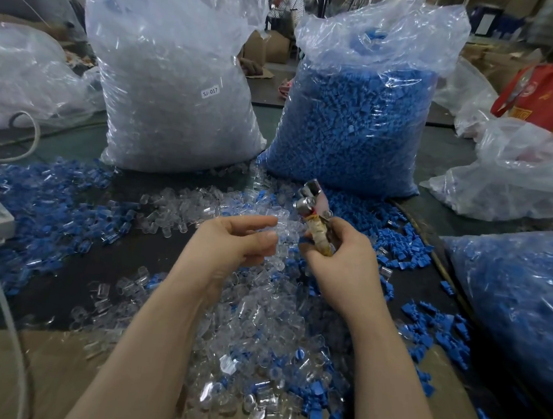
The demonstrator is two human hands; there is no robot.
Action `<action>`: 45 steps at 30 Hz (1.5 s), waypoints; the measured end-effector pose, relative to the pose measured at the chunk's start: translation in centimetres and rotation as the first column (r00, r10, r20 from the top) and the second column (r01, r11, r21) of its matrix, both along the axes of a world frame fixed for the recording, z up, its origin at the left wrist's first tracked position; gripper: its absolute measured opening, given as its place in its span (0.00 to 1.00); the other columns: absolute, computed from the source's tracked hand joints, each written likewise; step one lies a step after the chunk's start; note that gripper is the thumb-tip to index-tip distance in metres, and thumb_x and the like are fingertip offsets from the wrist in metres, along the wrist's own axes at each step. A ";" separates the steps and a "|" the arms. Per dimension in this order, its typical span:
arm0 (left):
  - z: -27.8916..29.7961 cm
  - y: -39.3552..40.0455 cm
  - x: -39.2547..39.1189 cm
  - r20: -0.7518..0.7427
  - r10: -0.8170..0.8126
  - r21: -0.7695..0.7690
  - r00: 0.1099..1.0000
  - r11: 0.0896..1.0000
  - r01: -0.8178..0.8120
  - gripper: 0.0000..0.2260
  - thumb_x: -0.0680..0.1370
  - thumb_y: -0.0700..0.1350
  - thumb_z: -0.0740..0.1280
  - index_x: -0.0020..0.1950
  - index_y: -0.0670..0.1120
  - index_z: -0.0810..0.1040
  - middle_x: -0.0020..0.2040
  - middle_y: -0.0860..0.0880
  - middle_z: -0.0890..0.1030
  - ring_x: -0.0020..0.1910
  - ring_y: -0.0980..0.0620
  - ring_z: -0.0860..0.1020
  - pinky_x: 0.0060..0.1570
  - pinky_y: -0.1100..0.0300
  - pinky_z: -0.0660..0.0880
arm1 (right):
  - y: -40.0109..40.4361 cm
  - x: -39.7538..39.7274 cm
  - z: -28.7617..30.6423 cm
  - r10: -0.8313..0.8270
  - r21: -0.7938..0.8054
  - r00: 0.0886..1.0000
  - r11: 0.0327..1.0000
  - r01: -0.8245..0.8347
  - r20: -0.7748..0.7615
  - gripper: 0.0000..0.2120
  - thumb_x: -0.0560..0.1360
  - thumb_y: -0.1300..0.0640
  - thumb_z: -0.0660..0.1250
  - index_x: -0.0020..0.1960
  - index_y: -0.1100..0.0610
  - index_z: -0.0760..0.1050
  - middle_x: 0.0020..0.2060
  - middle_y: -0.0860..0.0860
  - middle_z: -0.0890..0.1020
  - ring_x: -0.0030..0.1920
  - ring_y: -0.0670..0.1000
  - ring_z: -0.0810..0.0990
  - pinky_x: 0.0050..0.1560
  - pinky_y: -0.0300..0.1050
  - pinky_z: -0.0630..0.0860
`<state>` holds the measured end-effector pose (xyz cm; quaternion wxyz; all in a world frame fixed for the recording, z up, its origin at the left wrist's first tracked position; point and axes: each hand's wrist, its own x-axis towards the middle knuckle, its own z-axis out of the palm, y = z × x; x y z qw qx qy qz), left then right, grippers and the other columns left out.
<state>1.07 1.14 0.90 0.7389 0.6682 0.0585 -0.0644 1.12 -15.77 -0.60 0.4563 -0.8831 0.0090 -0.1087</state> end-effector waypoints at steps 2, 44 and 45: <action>0.1 -0.4 -0.1 -0.015 -0.024 -0.018 1.000 1.000 0.024 0.09 0.73 0.36 0.73 0.52 0.43 0.82 0.42 0.46 0.86 0.38 0.55 0.84 0.35 0.67 0.78 | 0.2 -0.2 0.3 0.068 0.144 0.998 0.987 -0.068 0.005 0.05 0.72 0.56 0.72 0.47 0.51 0.77 0.41 0.45 0.82 0.45 0.51 0.80 0.51 0.56 0.79; 1.1 -3.0 -1.2 0.159 0.163 -0.051 0.974 0.986 -0.156 0.04 0.71 0.34 0.75 0.44 0.40 0.83 0.35 0.46 0.85 0.36 0.52 0.85 0.35 0.66 0.78 | 1.4 -0.5 0.1 -0.008 0.297 0.970 0.952 -0.067 0.243 0.05 0.76 0.56 0.71 0.44 0.55 0.76 0.33 0.48 0.80 0.36 0.52 0.79 0.41 0.60 0.78; 1.1 -3.0 -1.2 0.170 0.176 -0.050 0.970 0.984 -0.170 0.04 0.71 0.34 0.75 0.43 0.40 0.83 0.35 0.47 0.85 0.36 0.53 0.84 0.35 0.66 0.78 | 1.4 -0.6 0.1 -0.007 0.295 0.970 0.953 -0.067 0.244 0.05 0.76 0.56 0.71 0.44 0.55 0.76 0.33 0.48 0.80 0.36 0.52 0.79 0.40 0.59 0.78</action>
